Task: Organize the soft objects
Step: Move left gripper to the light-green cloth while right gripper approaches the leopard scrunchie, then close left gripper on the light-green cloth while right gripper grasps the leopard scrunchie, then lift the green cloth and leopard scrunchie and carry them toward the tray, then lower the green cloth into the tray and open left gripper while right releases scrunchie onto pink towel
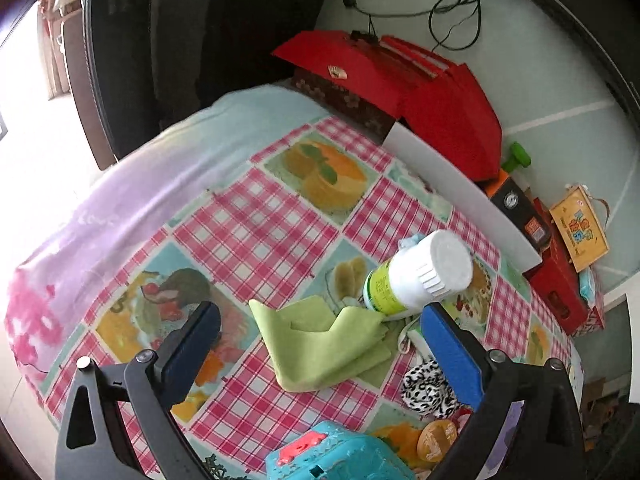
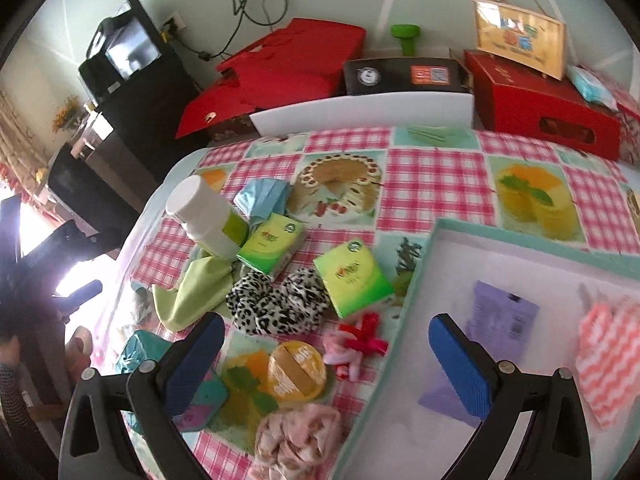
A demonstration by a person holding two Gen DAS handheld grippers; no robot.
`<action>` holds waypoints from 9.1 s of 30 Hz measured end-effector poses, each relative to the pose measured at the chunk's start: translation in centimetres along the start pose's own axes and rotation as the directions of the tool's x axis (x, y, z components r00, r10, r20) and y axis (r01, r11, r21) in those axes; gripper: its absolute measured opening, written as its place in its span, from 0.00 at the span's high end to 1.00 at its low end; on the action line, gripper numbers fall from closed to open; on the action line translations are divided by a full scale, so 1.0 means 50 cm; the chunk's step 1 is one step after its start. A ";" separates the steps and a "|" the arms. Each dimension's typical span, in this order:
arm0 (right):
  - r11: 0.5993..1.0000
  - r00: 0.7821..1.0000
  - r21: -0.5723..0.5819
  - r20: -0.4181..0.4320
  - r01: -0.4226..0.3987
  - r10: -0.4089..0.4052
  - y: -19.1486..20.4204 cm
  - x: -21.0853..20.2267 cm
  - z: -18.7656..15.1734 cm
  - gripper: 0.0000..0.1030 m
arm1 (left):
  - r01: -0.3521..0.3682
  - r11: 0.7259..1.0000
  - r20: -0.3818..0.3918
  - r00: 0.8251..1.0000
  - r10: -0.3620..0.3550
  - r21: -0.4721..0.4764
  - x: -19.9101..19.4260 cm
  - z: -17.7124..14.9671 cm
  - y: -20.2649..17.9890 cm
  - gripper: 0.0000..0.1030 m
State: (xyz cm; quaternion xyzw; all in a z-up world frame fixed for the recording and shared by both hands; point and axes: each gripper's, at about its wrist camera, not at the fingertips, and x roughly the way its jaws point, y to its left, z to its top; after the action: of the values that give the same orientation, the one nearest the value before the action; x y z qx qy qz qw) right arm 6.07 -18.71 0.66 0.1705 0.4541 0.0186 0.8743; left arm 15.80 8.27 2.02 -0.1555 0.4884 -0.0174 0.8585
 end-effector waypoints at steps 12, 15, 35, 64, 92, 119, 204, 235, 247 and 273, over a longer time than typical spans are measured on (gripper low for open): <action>0.991 0.998 -0.130 -0.064 0.004 -0.012 0.063 0.082 -0.018 0.00 | -0.009 1.000 -0.127 0.992 0.008 -0.003 0.045 0.011 0.065 0.03; 0.987 0.997 -0.158 -0.070 0.008 -0.019 0.074 0.095 -0.019 0.00 | -0.013 1.000 -0.163 0.986 0.013 0.002 0.064 0.010 0.069 0.03; 0.990 0.991 -0.144 -0.130 -0.010 -0.009 0.075 0.164 -0.018 0.24 | 0.070 0.997 -0.331 0.942 -0.053 0.038 0.165 -0.021 0.056 0.04; 0.997 0.991 -0.061 -0.128 -0.042 0.034 0.050 0.159 -0.018 0.61 | 0.133 0.985 -0.329 0.940 -0.091 0.107 0.186 -0.025 0.005 0.93; 0.993 0.993 -0.034 -0.031 -0.116 0.115 0.047 0.068 0.008 0.64 | 0.353 0.932 -0.216 0.920 -0.328 0.088 0.080 0.021 -0.052 0.94; 0.993 0.993 -0.029 0.012 -0.119 0.119 0.044 0.033 0.011 0.64 | 0.263 0.952 -0.308 0.929 -0.206 0.158 0.116 -0.007 -0.079 0.94; 0.931 0.969 0.359 0.245 -0.063 -0.029 -0.274 -0.254 -0.044 0.64 | 0.224 0.566 -0.372 0.915 0.159 0.793 0.053 -0.273 -0.460 0.45; 0.906 0.970 0.423 0.230 -0.022 -0.084 -0.320 -0.283 -0.087 0.62 | 0.200 0.811 -0.315 0.949 -0.021 0.549 0.044 -0.196 -0.376 0.98; 0.905 0.970 0.424 0.226 -0.015 -0.090 -0.321 -0.281 -0.087 0.62 | 0.441 0.879 -0.454 0.831 -0.323 0.181 0.091 -0.160 -0.316 0.99; 0.840 0.946 0.526 0.184 0.133 -0.265 -0.415 -0.315 -0.108 0.62 | 0.693 0.656 -0.460 0.707 -0.538 0.298 -0.025 -0.259 -0.529 0.99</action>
State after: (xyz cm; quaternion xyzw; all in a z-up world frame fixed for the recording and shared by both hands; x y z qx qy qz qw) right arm -10.05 -39.70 3.68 0.3464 0.3446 -0.2147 0.8457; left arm 7.45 -19.91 4.44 -0.1057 0.5236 -0.4501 0.7156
